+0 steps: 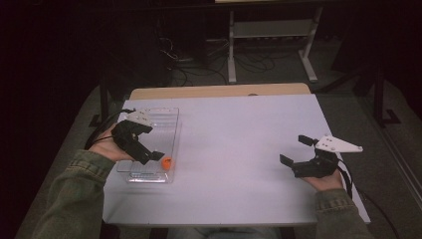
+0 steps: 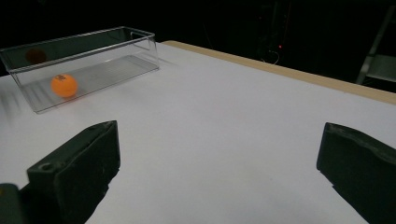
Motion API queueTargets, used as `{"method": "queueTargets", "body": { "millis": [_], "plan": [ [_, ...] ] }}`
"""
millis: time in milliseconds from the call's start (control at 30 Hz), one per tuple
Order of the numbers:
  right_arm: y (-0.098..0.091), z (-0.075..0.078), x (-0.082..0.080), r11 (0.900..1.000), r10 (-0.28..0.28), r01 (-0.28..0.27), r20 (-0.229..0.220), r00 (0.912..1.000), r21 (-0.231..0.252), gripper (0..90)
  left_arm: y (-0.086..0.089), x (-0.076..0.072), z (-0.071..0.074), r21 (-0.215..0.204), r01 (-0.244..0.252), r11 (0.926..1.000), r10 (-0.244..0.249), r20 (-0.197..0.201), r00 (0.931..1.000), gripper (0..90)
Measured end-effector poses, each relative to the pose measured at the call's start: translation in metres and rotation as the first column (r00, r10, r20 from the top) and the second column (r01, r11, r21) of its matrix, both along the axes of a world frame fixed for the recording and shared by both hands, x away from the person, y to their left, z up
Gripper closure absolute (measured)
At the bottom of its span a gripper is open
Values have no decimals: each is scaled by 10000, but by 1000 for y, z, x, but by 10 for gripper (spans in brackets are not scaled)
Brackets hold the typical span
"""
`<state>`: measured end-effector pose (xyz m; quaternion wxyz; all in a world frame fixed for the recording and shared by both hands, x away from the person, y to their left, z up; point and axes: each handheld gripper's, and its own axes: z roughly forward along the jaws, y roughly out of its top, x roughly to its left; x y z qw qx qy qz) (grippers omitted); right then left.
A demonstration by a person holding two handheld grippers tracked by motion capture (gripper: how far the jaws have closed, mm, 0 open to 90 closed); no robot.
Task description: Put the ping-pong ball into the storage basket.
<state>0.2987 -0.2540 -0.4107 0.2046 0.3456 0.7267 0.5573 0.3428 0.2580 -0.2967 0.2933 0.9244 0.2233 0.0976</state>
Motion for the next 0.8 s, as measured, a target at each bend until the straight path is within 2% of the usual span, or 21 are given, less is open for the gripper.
{"method": "queueTargets", "body": {
  "millis": [433, 533, 633, 800],
  "plan": [
    [0, 0, 0, 10000, -2, 2, -12, 10000, -6, 0, 13, -10, 0, -816, -349, 9961, 396, 567, 9976, 0],
    [0, 0, 0, 10000, -16, 16, -22, 10000, 0, 0, 18, -14, -1, -1226, -440, 9915, 527, 690, 9962, 0],
    [0, 0, 0, 10000, 9, -9, 7, 10000, -7, 0, 22, -17, -3, -1296, -540, 9901, 641, 753, 9951, 0],
    [0, 0, 0, 10000, -2, 2, 1, 10000, -9, 0, 28, -21, -7, -1723, -701, 9826, 864, 888, 9923, 0]
  ]
}}
